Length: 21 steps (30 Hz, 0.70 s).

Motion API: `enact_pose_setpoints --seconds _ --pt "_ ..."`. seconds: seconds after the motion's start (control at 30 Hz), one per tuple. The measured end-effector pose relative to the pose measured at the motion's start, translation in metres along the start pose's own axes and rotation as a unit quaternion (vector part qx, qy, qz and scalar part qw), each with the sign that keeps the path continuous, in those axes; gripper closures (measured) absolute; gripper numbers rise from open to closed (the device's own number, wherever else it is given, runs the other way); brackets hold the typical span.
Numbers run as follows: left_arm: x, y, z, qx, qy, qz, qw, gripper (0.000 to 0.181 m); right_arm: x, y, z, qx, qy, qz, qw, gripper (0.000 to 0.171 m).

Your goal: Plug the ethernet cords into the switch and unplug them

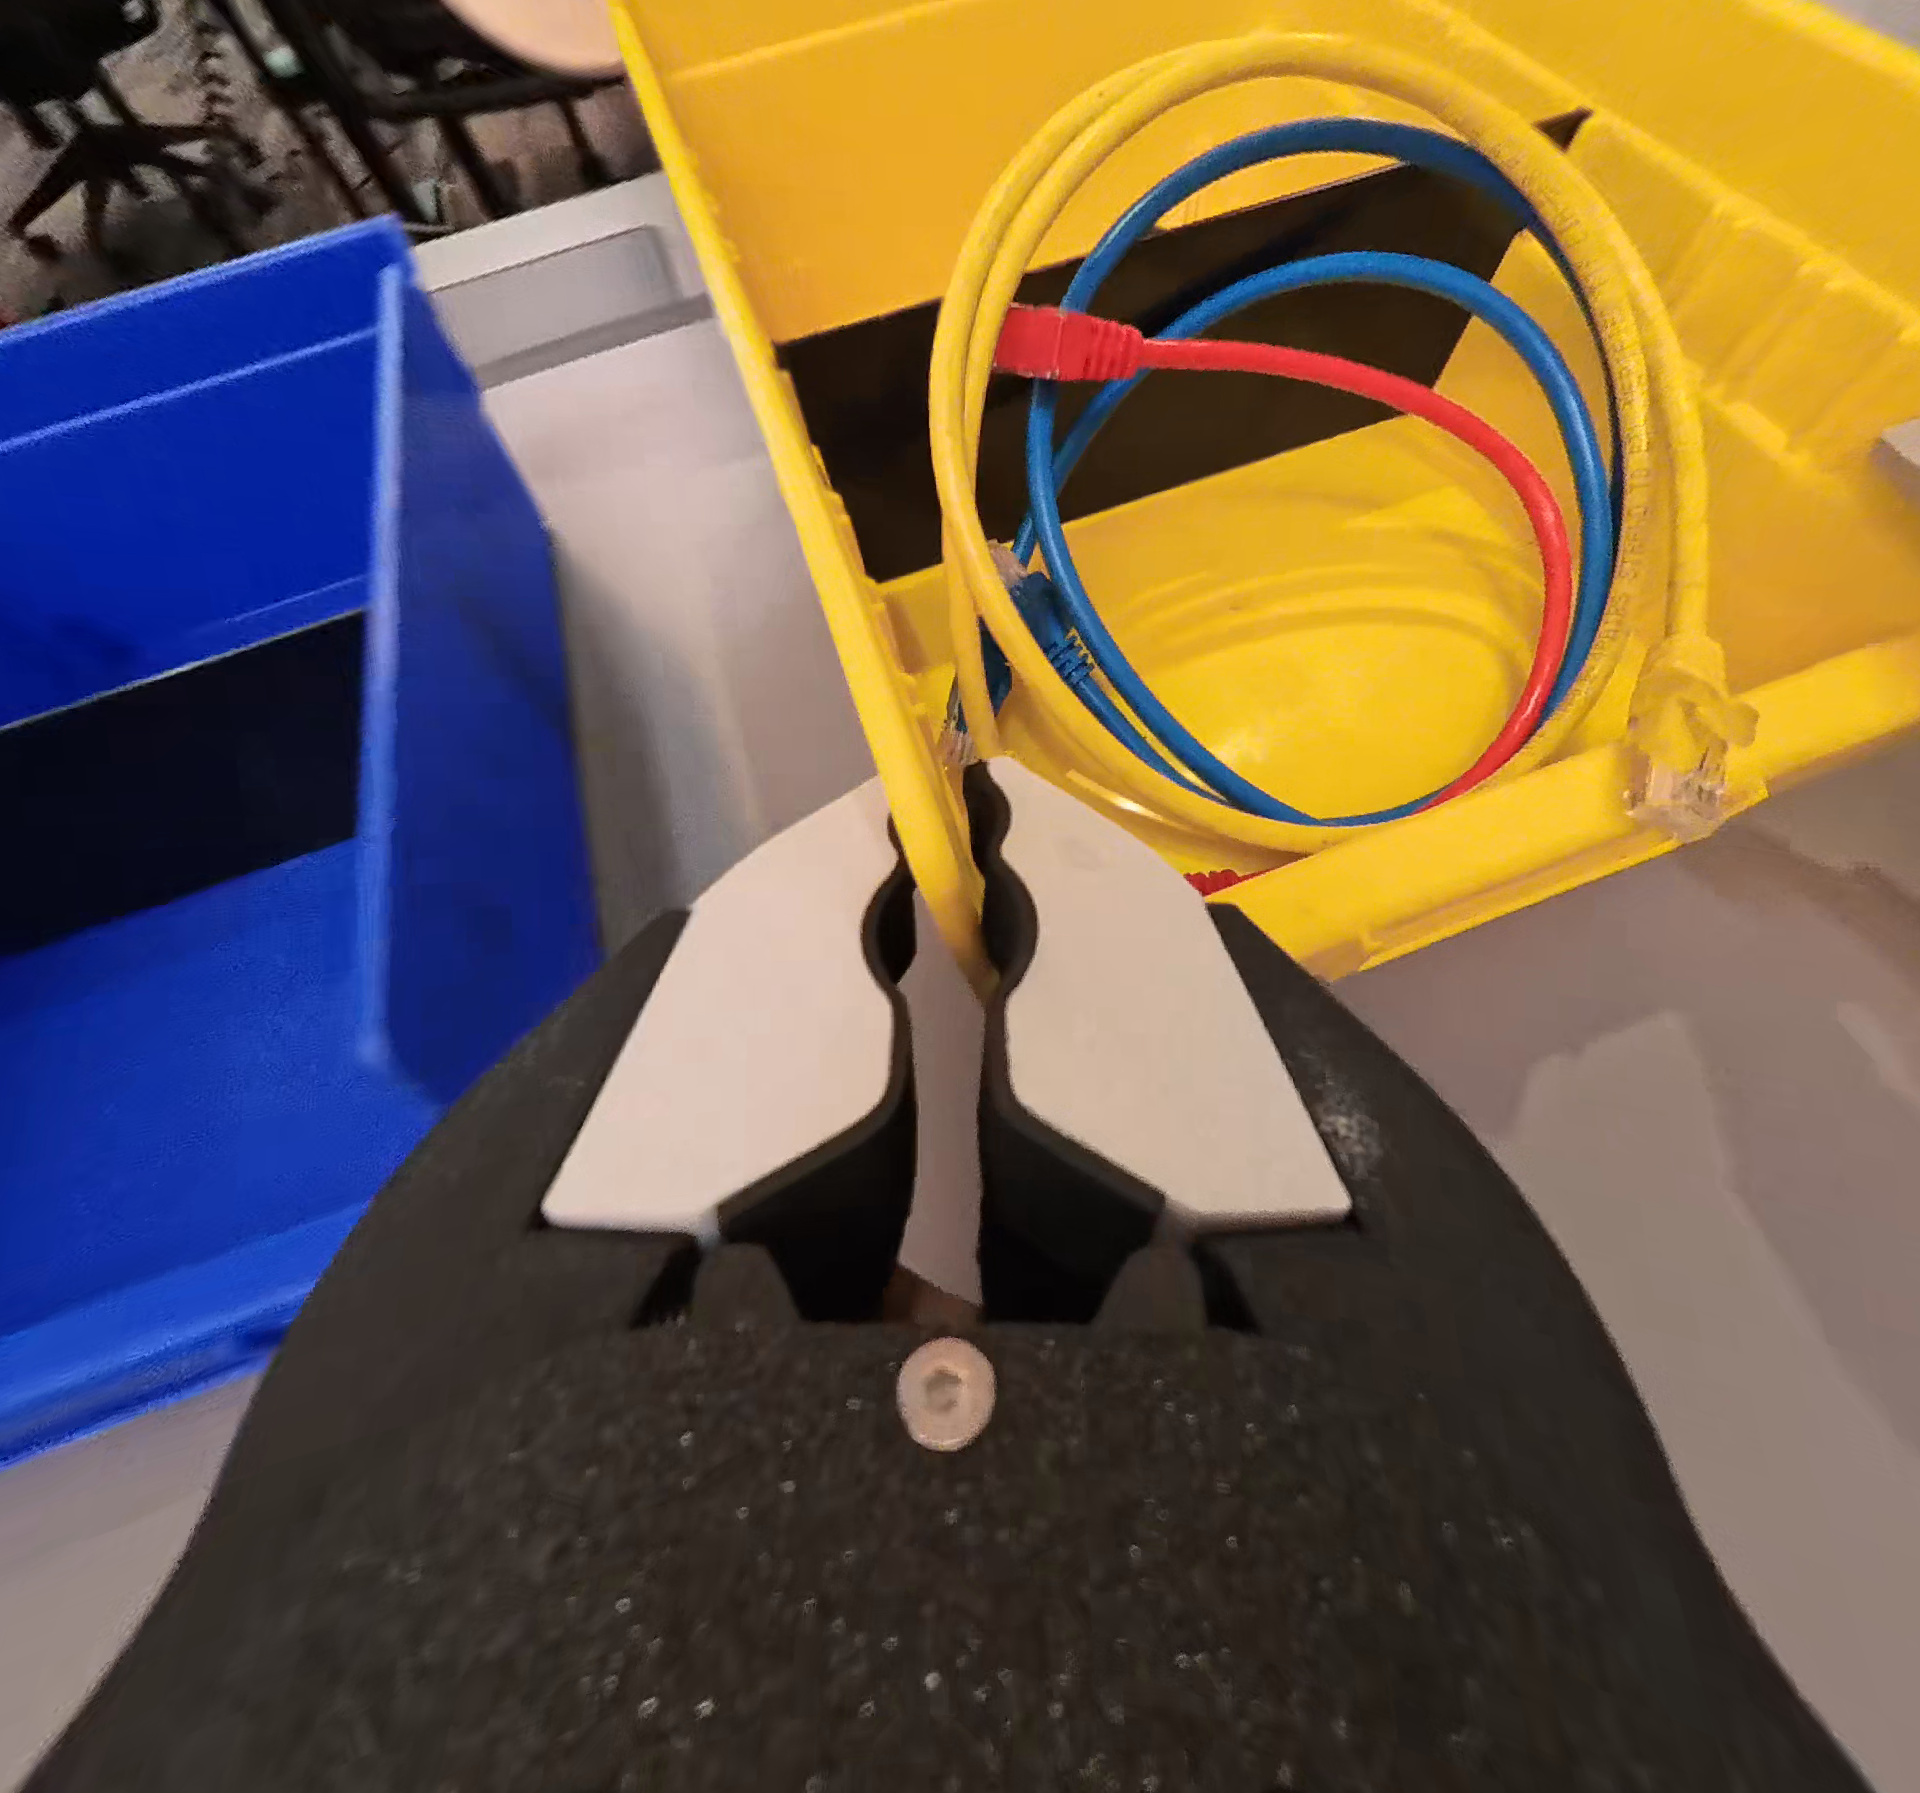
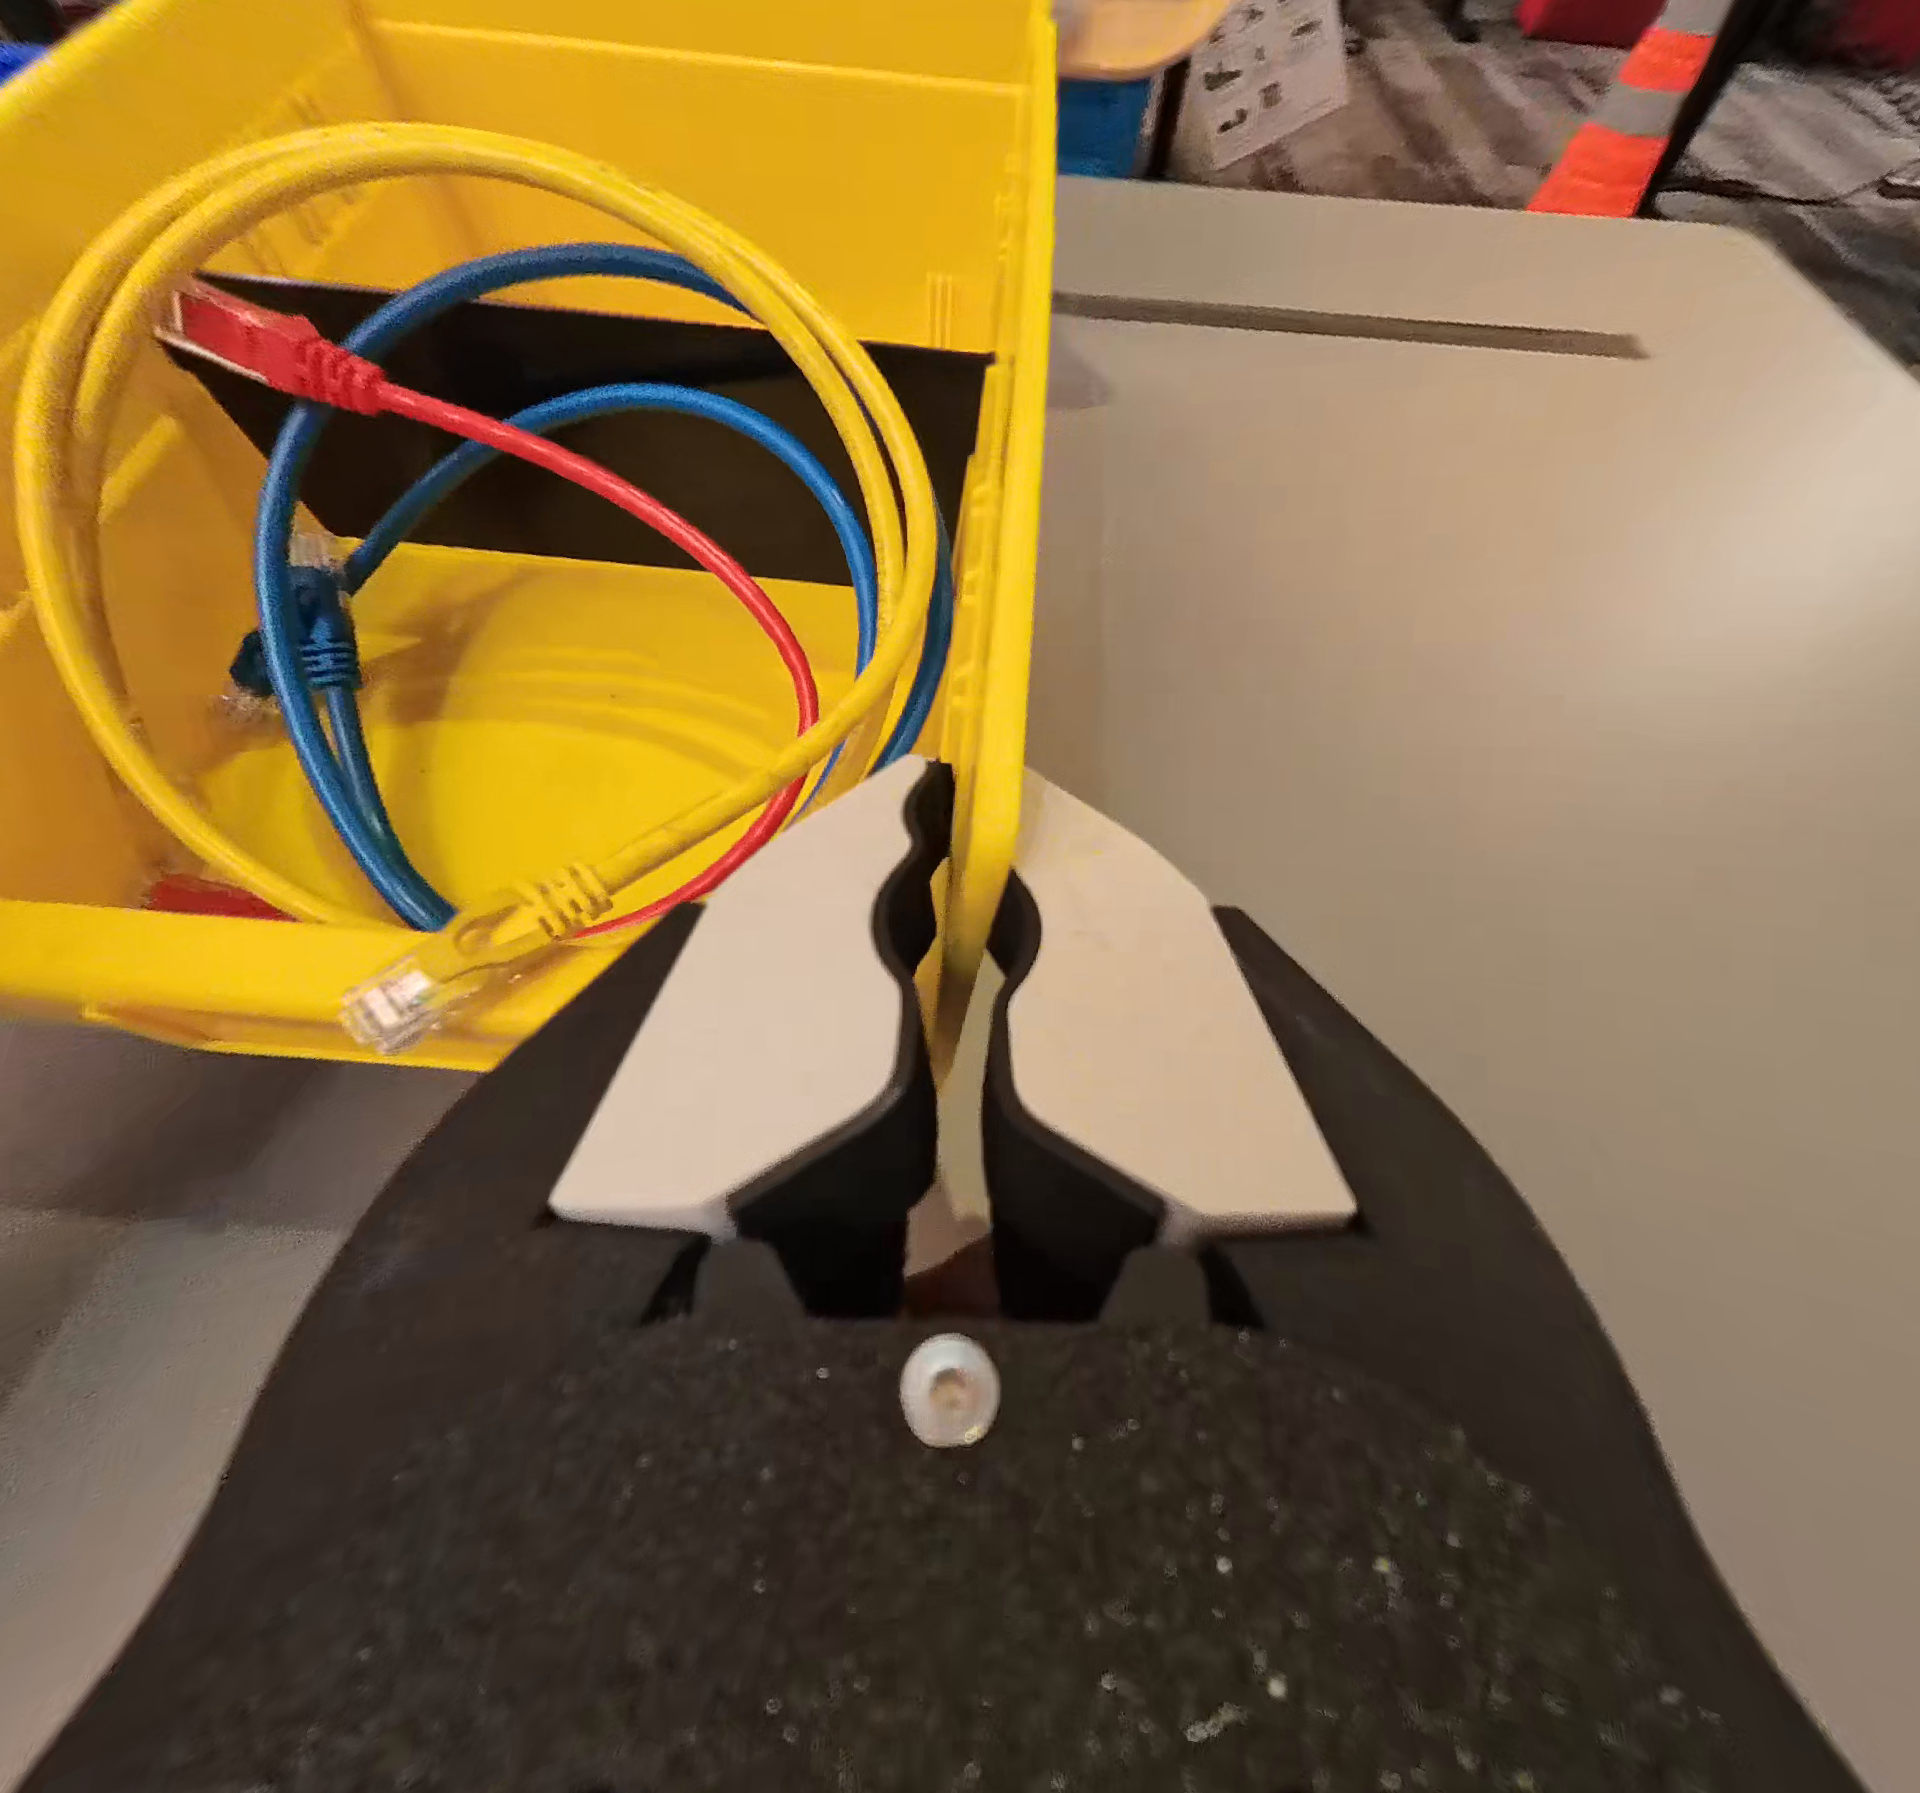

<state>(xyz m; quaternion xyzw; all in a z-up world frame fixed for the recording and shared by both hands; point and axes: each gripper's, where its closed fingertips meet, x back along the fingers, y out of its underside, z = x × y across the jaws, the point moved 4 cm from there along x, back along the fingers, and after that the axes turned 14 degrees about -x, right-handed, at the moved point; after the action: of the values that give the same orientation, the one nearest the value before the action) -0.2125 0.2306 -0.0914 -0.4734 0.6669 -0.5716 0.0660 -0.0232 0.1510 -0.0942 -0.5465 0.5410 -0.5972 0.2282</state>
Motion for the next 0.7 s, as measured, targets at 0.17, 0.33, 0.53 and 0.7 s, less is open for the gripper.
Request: enact_pose_setpoints --seconds 0.17,0.33,0.53,0.7 --pt "-0.006 0.025 -0.029 0.031 -0.015 -0.027 0.999 0.176 -0.021 0.02 -0.032 0.03 -0.023 -0.022 0.999 0.165" --pt "-0.001 0.03 -0.024 0.04 0.024 -0.018 0.999 0.17 -0.022 0.018 -0.031 0.046 -0.058 -0.016 0.997 0.159" --pt "0.101 0.039 -0.071 0.157 0.053 0.069 0.984 0.159 0.022 0.033 -0.017 0.037 -0.195 -0.026 0.98 0.154" --pt "0.135 0.14 -0.18 0.214 -0.071 -0.026 0.974 0.152 0.032 0.039 -0.019 0.061 -0.233 -0.052 0.969 0.152"
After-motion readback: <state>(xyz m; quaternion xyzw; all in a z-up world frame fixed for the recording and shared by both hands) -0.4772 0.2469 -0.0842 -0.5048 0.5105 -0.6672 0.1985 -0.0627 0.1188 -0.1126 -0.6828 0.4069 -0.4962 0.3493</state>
